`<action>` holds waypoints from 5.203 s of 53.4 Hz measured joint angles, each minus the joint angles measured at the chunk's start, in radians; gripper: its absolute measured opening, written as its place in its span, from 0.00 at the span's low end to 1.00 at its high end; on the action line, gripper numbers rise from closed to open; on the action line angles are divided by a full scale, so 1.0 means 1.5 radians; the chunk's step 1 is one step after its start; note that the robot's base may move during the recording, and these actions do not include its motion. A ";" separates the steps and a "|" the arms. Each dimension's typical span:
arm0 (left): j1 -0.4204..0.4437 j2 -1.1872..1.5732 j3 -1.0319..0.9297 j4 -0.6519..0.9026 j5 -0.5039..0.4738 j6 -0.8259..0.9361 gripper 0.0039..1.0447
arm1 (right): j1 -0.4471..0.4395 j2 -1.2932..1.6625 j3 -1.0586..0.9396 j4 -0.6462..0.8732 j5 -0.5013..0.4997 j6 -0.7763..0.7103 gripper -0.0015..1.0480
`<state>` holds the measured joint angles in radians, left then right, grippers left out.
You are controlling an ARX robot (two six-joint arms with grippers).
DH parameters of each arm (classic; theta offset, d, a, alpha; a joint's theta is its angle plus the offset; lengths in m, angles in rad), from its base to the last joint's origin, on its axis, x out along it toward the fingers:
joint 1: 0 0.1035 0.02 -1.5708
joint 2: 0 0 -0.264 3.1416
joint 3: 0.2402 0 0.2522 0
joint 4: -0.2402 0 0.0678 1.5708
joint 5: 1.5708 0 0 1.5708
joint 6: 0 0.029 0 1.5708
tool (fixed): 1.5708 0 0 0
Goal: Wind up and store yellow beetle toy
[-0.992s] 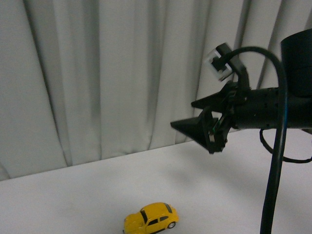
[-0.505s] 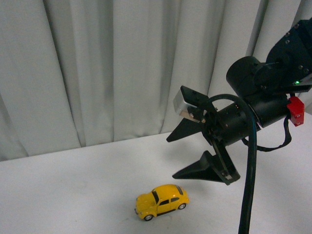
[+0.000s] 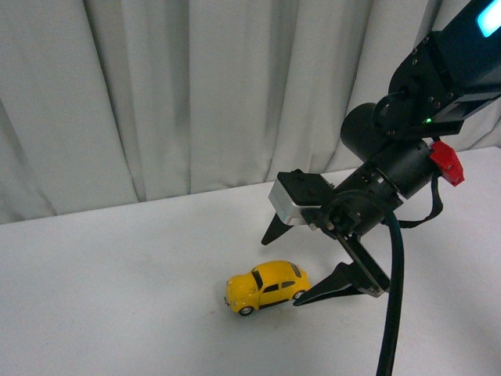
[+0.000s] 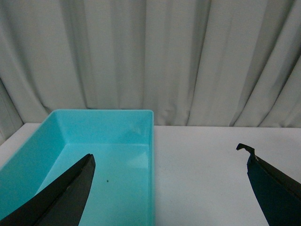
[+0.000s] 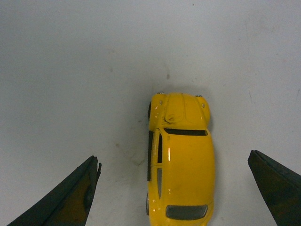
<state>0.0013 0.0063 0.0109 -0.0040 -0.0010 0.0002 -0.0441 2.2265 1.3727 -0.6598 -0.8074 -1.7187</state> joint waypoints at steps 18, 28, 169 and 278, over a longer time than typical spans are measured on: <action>0.000 0.000 0.000 0.000 0.000 0.000 0.94 | 0.014 0.048 0.021 0.037 0.035 -0.005 0.94; 0.000 0.000 0.000 0.000 0.000 0.000 0.94 | 0.023 0.055 0.022 0.056 0.036 0.018 0.94; 0.000 0.000 0.000 0.000 0.000 0.000 0.94 | -0.146 0.019 -0.079 0.046 0.031 -0.020 0.38; 0.000 0.000 0.000 0.000 0.000 0.000 0.94 | -0.133 -0.170 -0.104 -0.006 -0.035 -0.011 0.94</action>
<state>0.0013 0.0063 0.0109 -0.0040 -0.0006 0.0002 -0.2436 1.9713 1.2175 -0.6682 -0.8597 -1.7355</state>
